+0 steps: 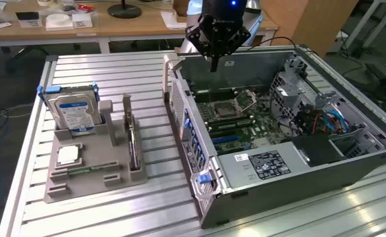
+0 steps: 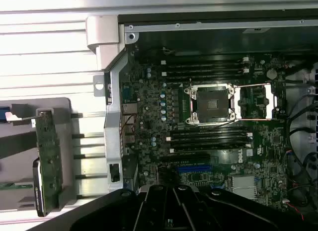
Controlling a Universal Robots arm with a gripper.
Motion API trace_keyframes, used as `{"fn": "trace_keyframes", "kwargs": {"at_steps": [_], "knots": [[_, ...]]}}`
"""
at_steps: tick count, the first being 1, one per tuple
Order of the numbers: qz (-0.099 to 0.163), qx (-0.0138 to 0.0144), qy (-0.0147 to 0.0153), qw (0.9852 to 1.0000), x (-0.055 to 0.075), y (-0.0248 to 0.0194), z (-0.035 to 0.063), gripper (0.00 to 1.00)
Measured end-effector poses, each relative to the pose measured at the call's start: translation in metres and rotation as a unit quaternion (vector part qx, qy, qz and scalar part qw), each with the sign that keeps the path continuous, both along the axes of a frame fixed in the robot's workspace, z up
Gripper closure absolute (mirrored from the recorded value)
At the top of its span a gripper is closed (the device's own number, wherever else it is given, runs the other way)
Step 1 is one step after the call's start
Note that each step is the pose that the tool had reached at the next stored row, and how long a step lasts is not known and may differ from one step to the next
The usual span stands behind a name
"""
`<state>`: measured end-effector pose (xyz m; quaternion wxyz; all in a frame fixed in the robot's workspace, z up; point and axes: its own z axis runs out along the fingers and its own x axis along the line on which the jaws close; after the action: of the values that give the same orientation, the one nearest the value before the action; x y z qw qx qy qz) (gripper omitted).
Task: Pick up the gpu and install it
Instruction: 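Reach for the gpu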
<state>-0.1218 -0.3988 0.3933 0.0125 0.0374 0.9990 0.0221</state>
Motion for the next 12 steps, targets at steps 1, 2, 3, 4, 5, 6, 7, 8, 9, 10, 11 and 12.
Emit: {"fn": "trace_keyframes", "kwargs": {"at_steps": [1,2,3,4,5,6,7,8,9,10,11,12], "knots": [[0.000,0.0000,0.0000,1.0000,0.0000,0.0000,0.0000,0.89],[0.000,0.0000,0.0000,1.0000,0.0000,0.0000,0.0000,0.89],[0.000,0.0000,0.0000,1.0000,-0.0002,0.0000,0.0000,0.89],[0.000,0.0000,0.0000,1.0000,-0.0004,0.0000,0.0000,0.89],[0.000,0.0000,0.0000,1.0000,-0.0007,0.0000,0.0000,0.89],[0.000,0.0000,0.0000,1.0000,-0.0012,0.0000,0.0000,0.89],[0.000,-0.0001,0.0000,1.0000,-0.0021,-0.0001,0.0001,0.89],[0.000,-0.0001,0.0000,1.0000,-0.0032,0.0000,0.0001,0.89],[0.000,0.0000,0.0000,1.0000,-0.0046,0.0000,0.0000,0.89],[0.000,0.0000,0.0000,1.0000,-0.0061,0.0000,0.0000,0.89],[0.000,0.0000,0.0000,1.0000,-0.0079,0.0000,0.0000,0.89],[0.000,0.0000,0.0000,1.0000,-0.0095,0.0000,0.0000,0.89]]}}
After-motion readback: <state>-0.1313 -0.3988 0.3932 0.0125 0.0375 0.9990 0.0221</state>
